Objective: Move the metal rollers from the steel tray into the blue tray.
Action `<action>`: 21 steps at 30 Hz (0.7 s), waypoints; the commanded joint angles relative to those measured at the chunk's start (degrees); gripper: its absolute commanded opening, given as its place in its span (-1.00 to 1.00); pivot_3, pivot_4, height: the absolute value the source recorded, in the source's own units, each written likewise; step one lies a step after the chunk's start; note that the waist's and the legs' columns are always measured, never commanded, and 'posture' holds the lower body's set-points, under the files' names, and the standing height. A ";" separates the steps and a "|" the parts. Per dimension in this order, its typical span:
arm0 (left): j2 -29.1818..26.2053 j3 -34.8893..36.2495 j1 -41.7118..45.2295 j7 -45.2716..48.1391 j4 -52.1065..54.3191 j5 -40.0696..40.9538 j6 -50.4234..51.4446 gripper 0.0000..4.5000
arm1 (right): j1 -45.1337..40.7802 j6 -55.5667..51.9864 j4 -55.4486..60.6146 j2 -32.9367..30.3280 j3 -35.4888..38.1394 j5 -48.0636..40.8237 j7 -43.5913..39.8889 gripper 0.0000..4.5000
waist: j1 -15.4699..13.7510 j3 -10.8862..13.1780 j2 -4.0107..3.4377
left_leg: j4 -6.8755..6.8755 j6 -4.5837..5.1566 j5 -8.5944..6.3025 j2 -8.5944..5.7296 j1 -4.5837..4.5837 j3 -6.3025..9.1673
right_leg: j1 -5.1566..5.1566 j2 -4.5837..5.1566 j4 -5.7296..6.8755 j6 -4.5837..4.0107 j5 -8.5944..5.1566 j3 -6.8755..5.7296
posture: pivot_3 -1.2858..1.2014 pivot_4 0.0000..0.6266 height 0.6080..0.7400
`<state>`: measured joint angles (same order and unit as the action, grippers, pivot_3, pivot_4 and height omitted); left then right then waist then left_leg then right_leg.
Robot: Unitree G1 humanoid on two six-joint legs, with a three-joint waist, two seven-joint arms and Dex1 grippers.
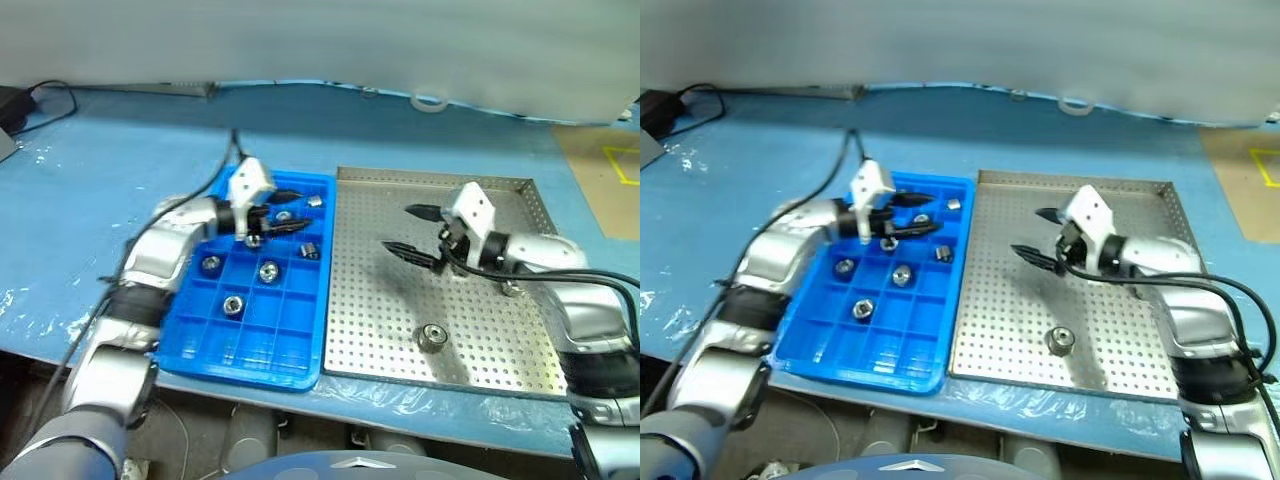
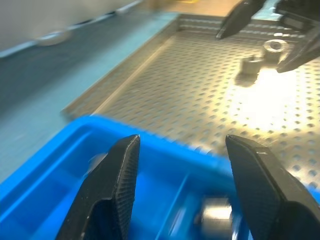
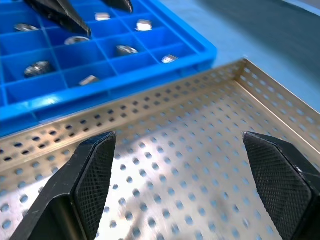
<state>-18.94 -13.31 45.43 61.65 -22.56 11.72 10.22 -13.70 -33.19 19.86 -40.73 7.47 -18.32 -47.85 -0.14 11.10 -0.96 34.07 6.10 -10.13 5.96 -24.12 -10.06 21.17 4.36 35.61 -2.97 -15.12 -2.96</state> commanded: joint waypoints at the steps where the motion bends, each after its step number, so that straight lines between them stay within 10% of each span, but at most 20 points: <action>1: 6.04 -2.93 7.43 2.66 -13.67 -3.53 -7.44 0.28 | 4.72 -2.76 8.15 -2.42 7.86 -2.33 2.26 0.90 | 0.97 0.00 -0.01 | 0.04 0.11 -0.06 -0.02 -0.06 -0.01 | -0.02 0.03 -0.06 0.01 0.00 0.00 | -0.38 -0.52 1.00; 11: 18.14 -6.61 12.13 23.77 -29.31 -5.19 -24.58 0.28 | 19.26 -13.61 24.78 -1.32 18.10 -7.94 9.22 0.90 | 6.85 -0.06 -0.04 | 0.03 0.44 -0.28 0.02 -0.23 -0.05 | 0.02 0.00 -0.44 0.08 0.02 -0.04 | -0.51 -0.52 1.00; 21: 25.96 -7.97 13.30 21.52 -41.26 -12.49 -35.45 0.28 | 27.37 -21.19 33.60 -1.73 26.09 -12.97 12.10 0.90 | 10.75 -0.06 -0.05 | 0.10 0.76 -0.51 -0.16 -0.01 -0.05 | -0.55 0.15 -1.14 0.24 0.11 -0.06 | -0.58 -0.52 1.00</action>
<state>5.59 -21.29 57.81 83.91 -63.64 -0.23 -23.19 13.16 -53.54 50.44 -42.00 30.92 -29.99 -36.42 10.61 11.04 -1.01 34.17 6.89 -10.67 5.77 -24.16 -10.12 20.63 4.54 34.44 -2.73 -15.01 -3.02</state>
